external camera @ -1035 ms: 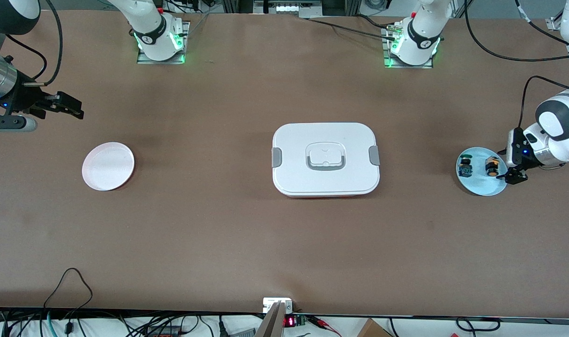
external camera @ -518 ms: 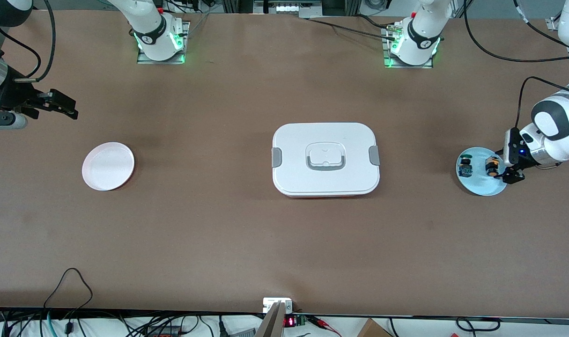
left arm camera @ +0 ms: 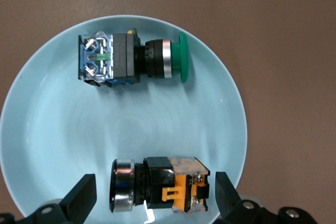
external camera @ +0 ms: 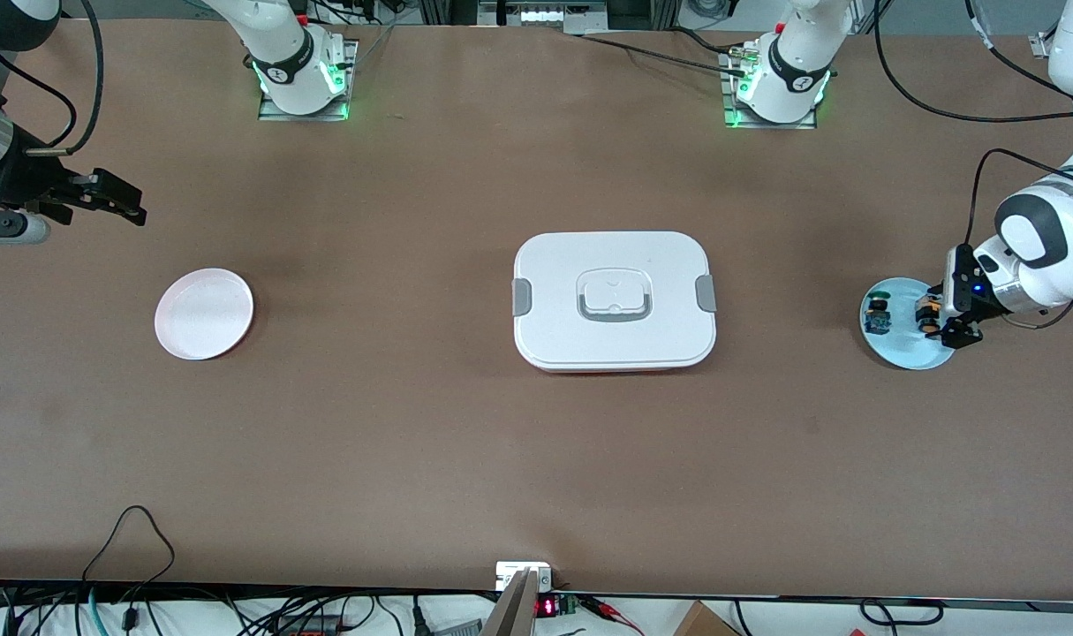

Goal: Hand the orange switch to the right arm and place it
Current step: 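Lower the left gripper onto the orange switch and close it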

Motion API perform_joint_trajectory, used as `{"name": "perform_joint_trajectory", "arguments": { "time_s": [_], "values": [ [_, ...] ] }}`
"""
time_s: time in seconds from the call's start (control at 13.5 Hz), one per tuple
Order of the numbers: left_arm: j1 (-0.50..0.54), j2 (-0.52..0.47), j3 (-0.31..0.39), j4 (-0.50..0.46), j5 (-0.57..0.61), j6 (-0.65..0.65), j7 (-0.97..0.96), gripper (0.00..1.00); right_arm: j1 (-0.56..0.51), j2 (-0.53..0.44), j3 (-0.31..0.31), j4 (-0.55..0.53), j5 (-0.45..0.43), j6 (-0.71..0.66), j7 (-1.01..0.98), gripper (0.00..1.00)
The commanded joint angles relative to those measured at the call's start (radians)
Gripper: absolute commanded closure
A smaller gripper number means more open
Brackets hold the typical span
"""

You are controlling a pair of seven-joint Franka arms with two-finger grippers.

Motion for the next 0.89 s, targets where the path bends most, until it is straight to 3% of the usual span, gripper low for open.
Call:
{"name": "perform_joint_trajectory", "arguments": {
  "time_s": [0.0, 0.37, 0.52, 0.59, 0.81],
  "values": [
    [0.029, 0.007, -0.022, -0.001, -0.032, 0.013, 0.040, 0.05, -0.010, 0.009, -0.001, 0.022, 0.014, -0.009, -0.005, 0.00],
    [0.032, 0.010, -0.023, 0.004, -0.046, 0.013, 0.097, 0.43, -0.004, 0.026, 0.001, 0.047, 0.004, -0.022, -0.007, 0.00],
    [0.032, 0.014, -0.029, 0.007, -0.046, 0.013, 0.099, 0.64, -0.008, 0.037, -0.001, 0.045, 0.005, -0.022, -0.010, 0.00],
    [0.032, 0.013, -0.032, 0.007, -0.046, 0.013, 0.103, 0.81, -0.011, 0.044, -0.001, 0.047, 0.013, -0.020, -0.010, 0.00],
    [0.053, 0.013, -0.035, 0.012, -0.082, -0.001, 0.102, 1.00, -0.007, 0.051, -0.001, 0.048, -0.001, -0.017, -0.010, 0.00]
  ]
}}
